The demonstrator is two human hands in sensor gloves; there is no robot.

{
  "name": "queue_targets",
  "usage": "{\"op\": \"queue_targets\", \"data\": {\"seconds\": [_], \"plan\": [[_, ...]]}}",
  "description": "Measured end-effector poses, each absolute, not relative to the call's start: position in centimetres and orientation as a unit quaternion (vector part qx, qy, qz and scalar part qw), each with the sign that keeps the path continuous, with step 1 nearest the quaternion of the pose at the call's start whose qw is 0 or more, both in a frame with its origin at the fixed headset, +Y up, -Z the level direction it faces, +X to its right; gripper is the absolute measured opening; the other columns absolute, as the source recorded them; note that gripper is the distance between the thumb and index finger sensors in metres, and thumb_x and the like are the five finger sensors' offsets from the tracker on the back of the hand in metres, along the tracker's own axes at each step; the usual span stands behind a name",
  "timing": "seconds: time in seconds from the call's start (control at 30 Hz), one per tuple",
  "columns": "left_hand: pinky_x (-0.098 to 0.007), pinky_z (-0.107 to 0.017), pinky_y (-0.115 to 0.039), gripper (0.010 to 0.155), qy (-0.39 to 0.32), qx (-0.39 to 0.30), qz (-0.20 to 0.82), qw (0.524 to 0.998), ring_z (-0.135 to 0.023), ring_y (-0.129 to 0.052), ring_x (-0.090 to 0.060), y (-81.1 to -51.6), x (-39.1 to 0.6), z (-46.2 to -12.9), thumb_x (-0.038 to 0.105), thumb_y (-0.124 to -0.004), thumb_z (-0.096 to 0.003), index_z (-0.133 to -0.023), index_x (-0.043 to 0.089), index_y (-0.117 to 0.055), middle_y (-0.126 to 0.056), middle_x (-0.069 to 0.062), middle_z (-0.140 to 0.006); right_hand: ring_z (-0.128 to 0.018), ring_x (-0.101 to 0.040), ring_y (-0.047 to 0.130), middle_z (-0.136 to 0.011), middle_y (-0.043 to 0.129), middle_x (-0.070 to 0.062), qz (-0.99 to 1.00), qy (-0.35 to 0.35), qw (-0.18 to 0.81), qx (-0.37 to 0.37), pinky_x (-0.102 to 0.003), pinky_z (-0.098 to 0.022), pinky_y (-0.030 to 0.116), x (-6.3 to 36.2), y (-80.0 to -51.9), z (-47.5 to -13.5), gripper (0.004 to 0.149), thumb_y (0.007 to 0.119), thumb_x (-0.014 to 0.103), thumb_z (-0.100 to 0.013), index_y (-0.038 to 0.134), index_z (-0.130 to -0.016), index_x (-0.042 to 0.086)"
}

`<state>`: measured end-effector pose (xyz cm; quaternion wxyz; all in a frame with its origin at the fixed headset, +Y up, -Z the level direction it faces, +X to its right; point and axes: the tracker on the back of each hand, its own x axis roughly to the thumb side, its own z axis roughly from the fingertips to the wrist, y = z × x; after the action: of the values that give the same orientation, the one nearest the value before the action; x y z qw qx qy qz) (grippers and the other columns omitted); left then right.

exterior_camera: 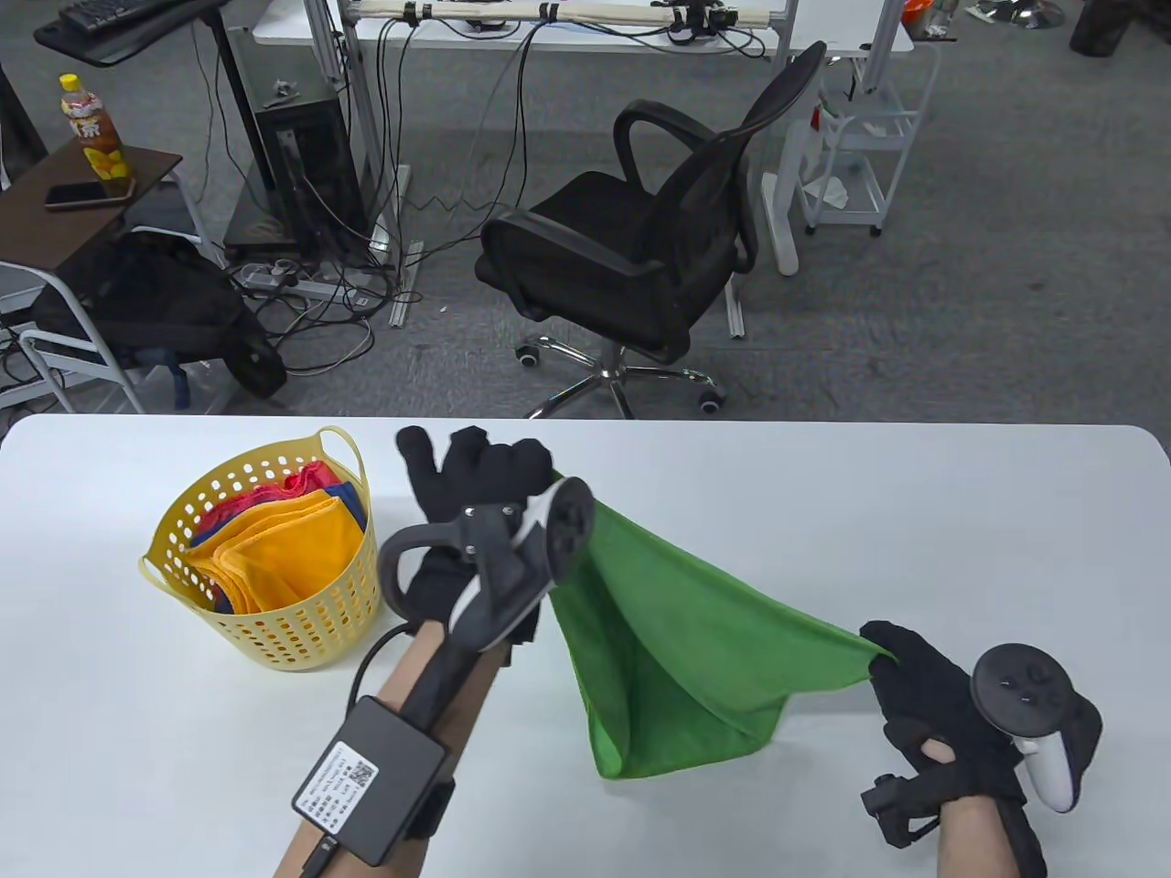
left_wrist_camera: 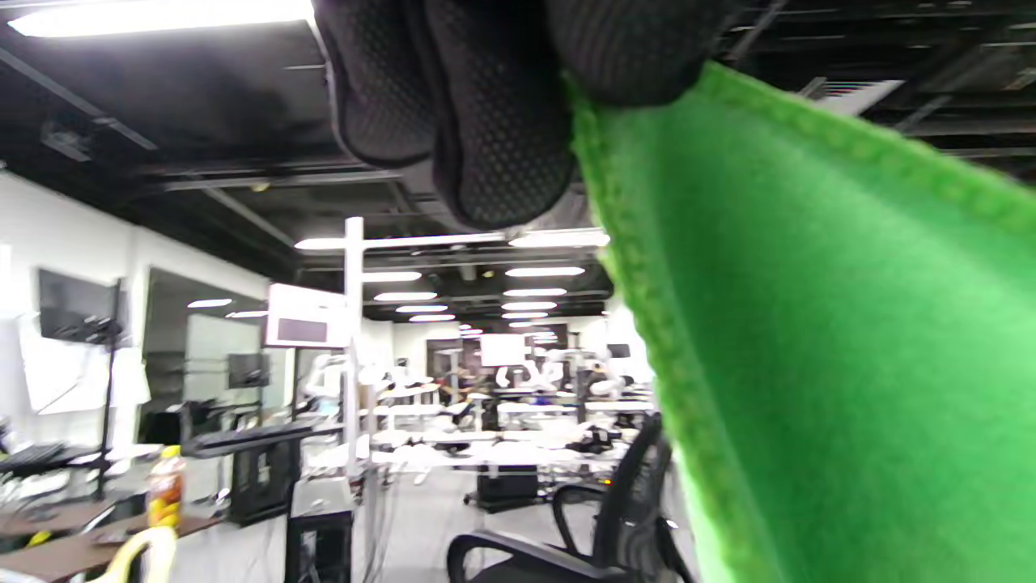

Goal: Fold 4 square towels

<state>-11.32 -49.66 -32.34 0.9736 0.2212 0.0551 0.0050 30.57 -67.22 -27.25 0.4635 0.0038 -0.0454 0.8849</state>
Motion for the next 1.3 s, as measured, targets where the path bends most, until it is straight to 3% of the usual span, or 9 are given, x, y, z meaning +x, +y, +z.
{"op": "queue_targets", "data": {"seconds": [0.27, 0.43, 0.53, 0.63, 0.83, 0.93, 1.17, 1.23, 1.3], "plan": [[-0.063, -0.086, -0.043, 0.041, 0.048, 0.194, 0.107, 0.974, -0.101, -0.084, -0.024, -48.9, -18.0, -31.3, 0.042, -0.076, -0.0499, -0.088, 0.032, -0.089, -0.1, 0.007, -0.076, -0.04, -0.029, 0.103, -0.062, 0.103, -0.019, 0.821, -0.152, 0.526, 0.161, -0.067, -0.056, 0.07, 31.1, -61.8, -23.4, 0.043, 0.083, 0.024, -0.052, 0.086, -0.087, 0.0], [-0.064, -0.086, -0.042, 0.041, -0.034, 0.201, 0.221, 0.954, -0.104, -0.081, -0.027, -47.7, -21.2, -27.3, 0.044, -0.076, -0.0503, -0.088, 0.035, -0.089, -0.099, 0.006, -0.082, -0.043, -0.03, 0.099, -0.064, 0.1, -0.017, 0.762, -0.216, 0.566, 0.228, -0.069, -0.058, 0.066, 30.8, -57.0, -19.0, 0.042, 0.075, 0.03, -0.055, 0.086, -0.087, 0.005], [-0.064, -0.086, -0.041, 0.041, -0.06, 0.174, 0.258, 0.948, -0.106, -0.079, -0.029, -47.6, -22.6, -26.5, 0.043, -0.075, -0.0512, -0.09, 0.036, -0.087, -0.097, 0.005, -0.088, -0.047, -0.033, 0.097, -0.068, 0.099, -0.019, 0.759, -0.255, 0.564, 0.202, -0.071, -0.06, 0.062, 30.4, -54.5, -17.6, 0.041, 0.076, 0.031, -0.055, 0.087, -0.087, 0.007], [-0.065, -0.086, -0.04, 0.041, -0.04, 0.152, 0.232, 0.96, -0.107, -0.077, -0.029, -48.4, -22.9, -28.0, 0.042, -0.076, -0.0512, -0.09, 0.035, -0.087, -0.096, 0.005, -0.089, -0.051, -0.036, 0.096, -0.072, 0.098, -0.022, 0.804, -0.25, 0.523, 0.134, -0.073, -0.061, 0.059, 29.7, -53.3, -19.0, 0.041, 0.08, 0.029, -0.055, 0.089, -0.086, 0.005], [-0.064, -0.087, -0.037, 0.041, 0.071, 0.1, 0.082, 0.989, -0.109, -0.075, -0.029, -52.4, -22.4, -35.1, 0.045, -0.076, -0.0493, -0.088, 0.04, -0.089, -0.095, 0.009, -0.093, -0.06, -0.039, 0.086, -0.082, 0.085, -0.026, 0.863, -0.179, 0.472, -0.001, -0.075, -0.061, 0.053, 26.9, -55.5, -28.7, 0.042, 0.078, 0.021, -0.054, 0.081, -0.091, 0.002], [-0.064, -0.087, -0.037, 0.041, 0.108, 0.131, 0.064, 0.983, -0.109, -0.076, -0.029, -52.2, -22.3, -36.9, 0.044, -0.075, -0.0488, -0.087, 0.041, -0.088, -0.094, 0.011, -0.093, -0.063, -0.039, 0.085, -0.084, 0.083, -0.025, 0.888, -0.179, 0.422, -0.04, -0.076, -0.061, 0.051, 25.7, -55.9, -31.9, 0.042, 0.074, 0.021, -0.053, 0.08, -0.091, 0.006], [-0.062, -0.087, -0.038, 0.041, 0.072, 0.323, 0.118, 0.936, -0.11, -0.072, -0.028, -45.1, -23.2, -32.9, 0.045, -0.074, -0.0482, -0.087, 0.042, -0.087, -0.092, 0.012, -0.094, -0.076, -0.044, 0.081, -0.095, 0.078, -0.027, 0.839, -0.341, 0.424, -0.01, -0.078, -0.062, 0.046, 25.7, -51.1, -29.6, 0.041, 0.077, 0.024, -0.05, 0.086, -0.088, 0.011], [-0.061, -0.087, -0.038, 0.041, 0.036, 0.339, 0.127, 0.932, -0.11, -0.072, -0.028, -45.1, -23.2, -30.8, 0.045, -0.076, -0.0484, -0.087, 0.041, -0.087, -0.092, 0.01, -0.094, -0.084, -0.048, 0.075, -0.102, 0.073, -0.029, 0.84, -0.345, 0.42, -0.002, -0.079, -0.063, 0.044, 26.3, -51.7, -28.6, 0.041, 0.078, 0.025, -0.05, 0.087, -0.088, 0.012], [-0.062, -0.087, -0.038, 0.041, 0.001, 0.31, 0.116, 0.944, -0.11, -0.071, -0.029, -47.3, -23.1, -28.5, 0.045, -0.077, -0.0487, -0.088, 0.04, -0.088, -0.092, 0.009, -0.095, -0.09, -0.051, 0.069, -0.106, 0.068, -0.03, 0.864, -0.296, 0.407, 0.009, -0.08, -0.062, 0.041, 27.4, -54.0, -27.8, 0.041, 0.08, 0.025, -0.05, 0.088, -0.088, 0.013]]}}
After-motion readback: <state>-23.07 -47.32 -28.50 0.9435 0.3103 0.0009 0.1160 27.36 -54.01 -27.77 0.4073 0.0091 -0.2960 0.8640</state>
